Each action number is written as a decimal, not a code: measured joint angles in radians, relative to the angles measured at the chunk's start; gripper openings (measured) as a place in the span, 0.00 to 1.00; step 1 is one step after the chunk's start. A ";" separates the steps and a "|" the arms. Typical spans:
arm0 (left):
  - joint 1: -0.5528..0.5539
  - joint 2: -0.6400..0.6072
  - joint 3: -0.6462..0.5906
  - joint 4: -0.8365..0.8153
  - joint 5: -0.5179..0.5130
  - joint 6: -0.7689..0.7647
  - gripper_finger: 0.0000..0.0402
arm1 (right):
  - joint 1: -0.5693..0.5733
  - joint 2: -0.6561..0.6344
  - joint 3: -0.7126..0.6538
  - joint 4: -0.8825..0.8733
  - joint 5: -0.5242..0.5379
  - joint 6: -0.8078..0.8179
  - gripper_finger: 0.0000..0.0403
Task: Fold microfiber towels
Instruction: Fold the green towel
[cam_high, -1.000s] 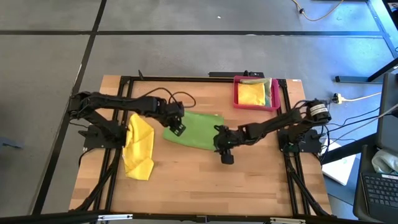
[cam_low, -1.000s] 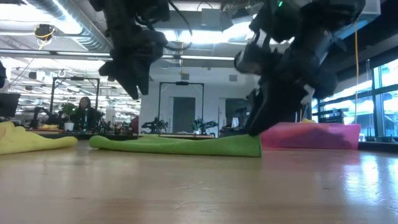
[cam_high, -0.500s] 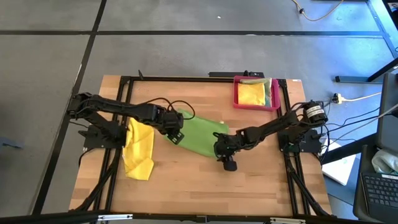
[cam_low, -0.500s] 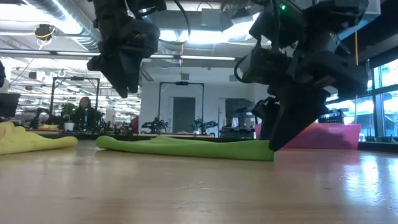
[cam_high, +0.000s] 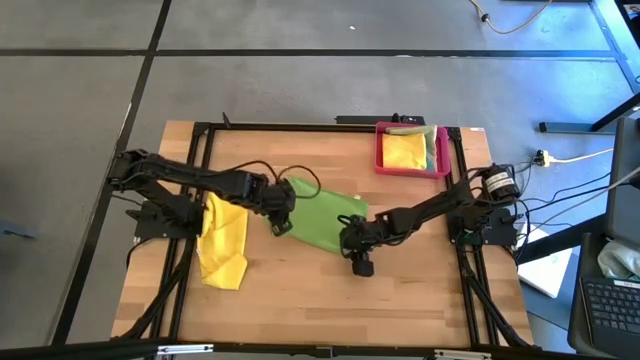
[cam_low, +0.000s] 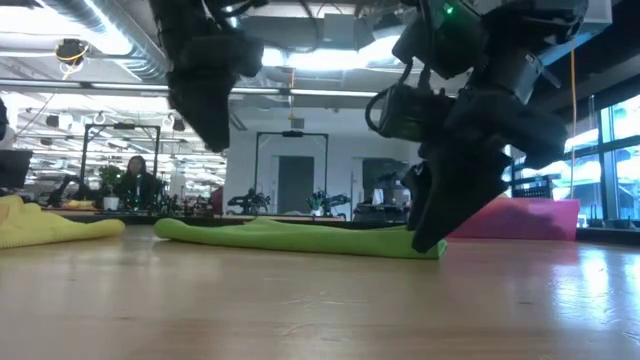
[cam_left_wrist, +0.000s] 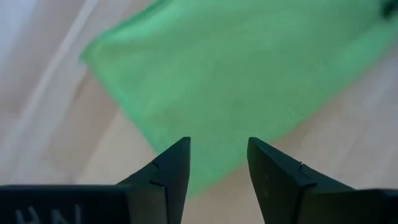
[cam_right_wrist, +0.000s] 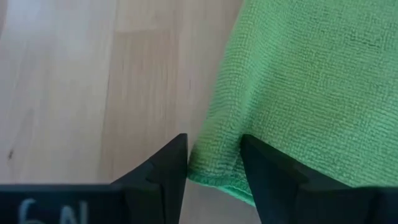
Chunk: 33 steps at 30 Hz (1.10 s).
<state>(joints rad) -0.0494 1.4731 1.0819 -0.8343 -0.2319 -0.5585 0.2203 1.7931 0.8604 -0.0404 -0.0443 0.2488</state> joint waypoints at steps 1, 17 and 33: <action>-0.011 0.000 0.000 0.007 -0.007 0.070 0.38 | 0.000 0.004 0.001 0.008 0.004 0.007 0.39; -0.099 0.051 0.002 0.382 -0.004 0.258 0.38 | 0.001 0.014 0.010 0.135 -0.186 0.089 0.27; -0.246 0.258 0.005 0.874 0.086 0.470 0.38 | 0.024 -0.426 -0.015 -0.457 -0.093 0.062 0.38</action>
<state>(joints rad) -0.2953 1.7314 1.0873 0.0392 -0.1462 -0.0882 0.2441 1.3675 0.8457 -0.4973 -0.1371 0.3103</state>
